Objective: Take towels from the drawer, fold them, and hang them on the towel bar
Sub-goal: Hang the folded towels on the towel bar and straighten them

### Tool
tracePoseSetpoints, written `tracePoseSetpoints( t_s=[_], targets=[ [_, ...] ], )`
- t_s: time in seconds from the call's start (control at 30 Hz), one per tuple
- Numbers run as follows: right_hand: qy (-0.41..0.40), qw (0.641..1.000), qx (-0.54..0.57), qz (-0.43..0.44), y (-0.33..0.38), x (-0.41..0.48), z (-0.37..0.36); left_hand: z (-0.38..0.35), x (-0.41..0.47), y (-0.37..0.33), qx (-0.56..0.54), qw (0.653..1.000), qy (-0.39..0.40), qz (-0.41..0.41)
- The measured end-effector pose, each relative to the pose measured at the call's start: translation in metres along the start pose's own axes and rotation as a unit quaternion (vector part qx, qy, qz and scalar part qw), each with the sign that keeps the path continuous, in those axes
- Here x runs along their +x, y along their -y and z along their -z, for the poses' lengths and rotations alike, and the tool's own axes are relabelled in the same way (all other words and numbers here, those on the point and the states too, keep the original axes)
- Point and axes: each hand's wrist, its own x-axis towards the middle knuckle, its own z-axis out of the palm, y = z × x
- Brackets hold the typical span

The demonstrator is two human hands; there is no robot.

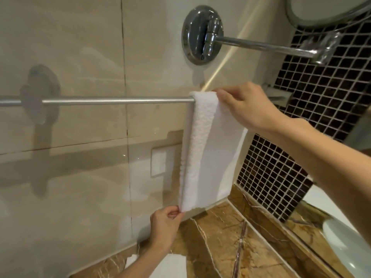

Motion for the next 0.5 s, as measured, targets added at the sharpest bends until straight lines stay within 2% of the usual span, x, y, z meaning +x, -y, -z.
tracePoseSetpoints(
  t_s=[0.17, 0.33, 0.5],
  targets=[
    [0.006, 1.0, -0.01, -0.017, -0.031, -0.002, 0.007, -0.026, 0.008, -0.003, 0.03, 0.999, 0.014, -0.03],
    [-0.005, 0.997, 0.054, -0.048, -0.052, -0.007, 0.013, -0.057, 0.013, -0.005, 0.034, 0.998, 0.034, -0.048],
    [-0.013, 0.994, 0.067, -0.085, -0.081, -0.01, 0.017, -0.086, 0.021, -0.006, 0.031, 0.996, 0.041, -0.066]
  ],
)
